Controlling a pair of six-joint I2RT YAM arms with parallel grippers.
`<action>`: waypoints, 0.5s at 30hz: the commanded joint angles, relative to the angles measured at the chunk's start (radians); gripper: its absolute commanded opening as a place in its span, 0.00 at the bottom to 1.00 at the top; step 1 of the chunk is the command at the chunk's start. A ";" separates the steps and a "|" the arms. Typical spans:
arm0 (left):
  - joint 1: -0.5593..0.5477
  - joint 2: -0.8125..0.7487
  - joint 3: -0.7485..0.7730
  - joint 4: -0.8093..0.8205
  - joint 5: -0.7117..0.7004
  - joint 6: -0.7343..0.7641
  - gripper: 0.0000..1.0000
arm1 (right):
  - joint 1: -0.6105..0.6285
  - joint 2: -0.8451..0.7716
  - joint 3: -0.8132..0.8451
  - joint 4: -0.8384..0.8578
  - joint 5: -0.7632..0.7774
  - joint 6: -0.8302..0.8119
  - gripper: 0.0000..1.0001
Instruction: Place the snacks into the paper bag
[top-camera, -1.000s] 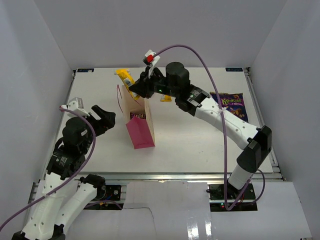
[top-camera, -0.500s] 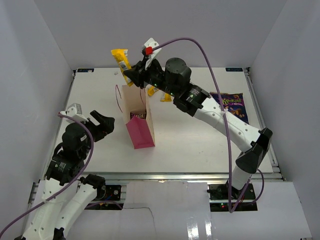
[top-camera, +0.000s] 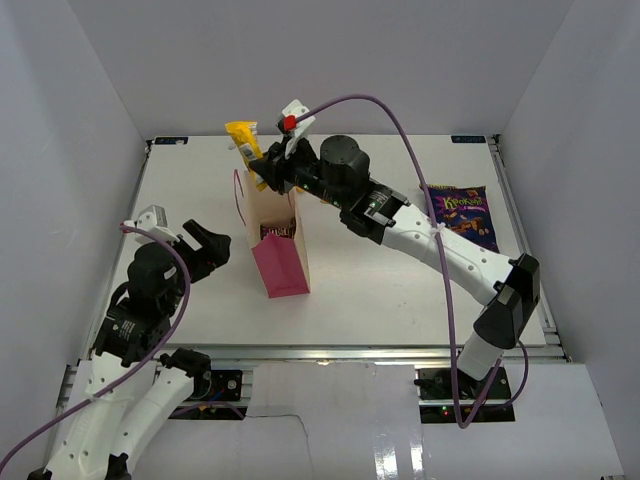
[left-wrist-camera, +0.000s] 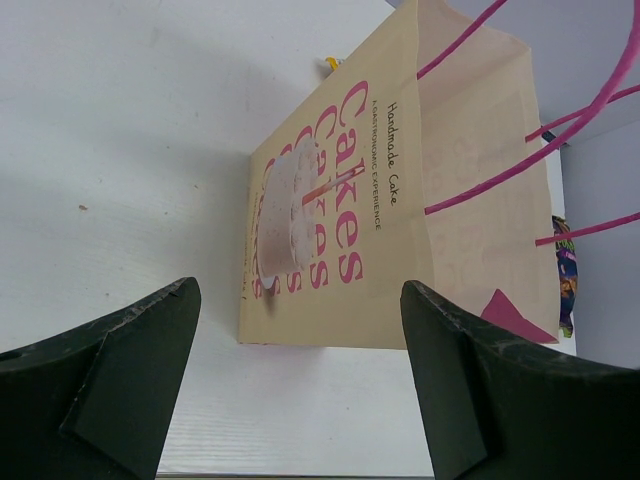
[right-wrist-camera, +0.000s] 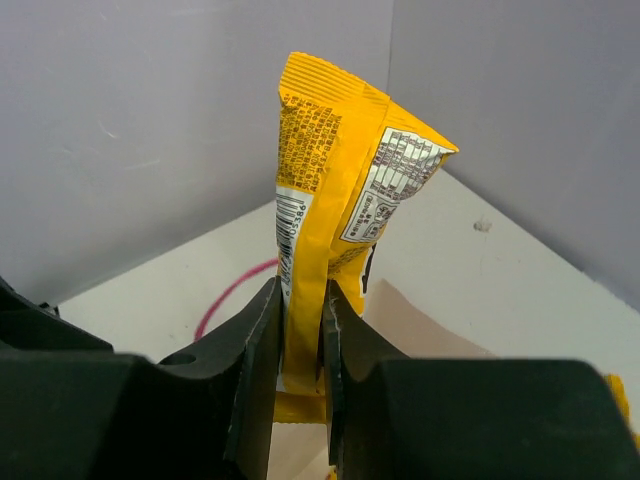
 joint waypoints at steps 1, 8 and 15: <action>-0.001 -0.018 0.001 -0.004 -0.017 0.006 0.92 | 0.003 -0.009 -0.045 0.071 0.058 -0.014 0.20; -0.001 -0.024 -0.005 -0.009 -0.018 0.003 0.92 | 0.004 -0.033 -0.084 0.090 0.065 -0.051 0.57; -0.001 -0.011 0.006 -0.009 -0.020 0.008 0.92 | 0.000 -0.048 0.032 0.067 0.041 -0.150 0.57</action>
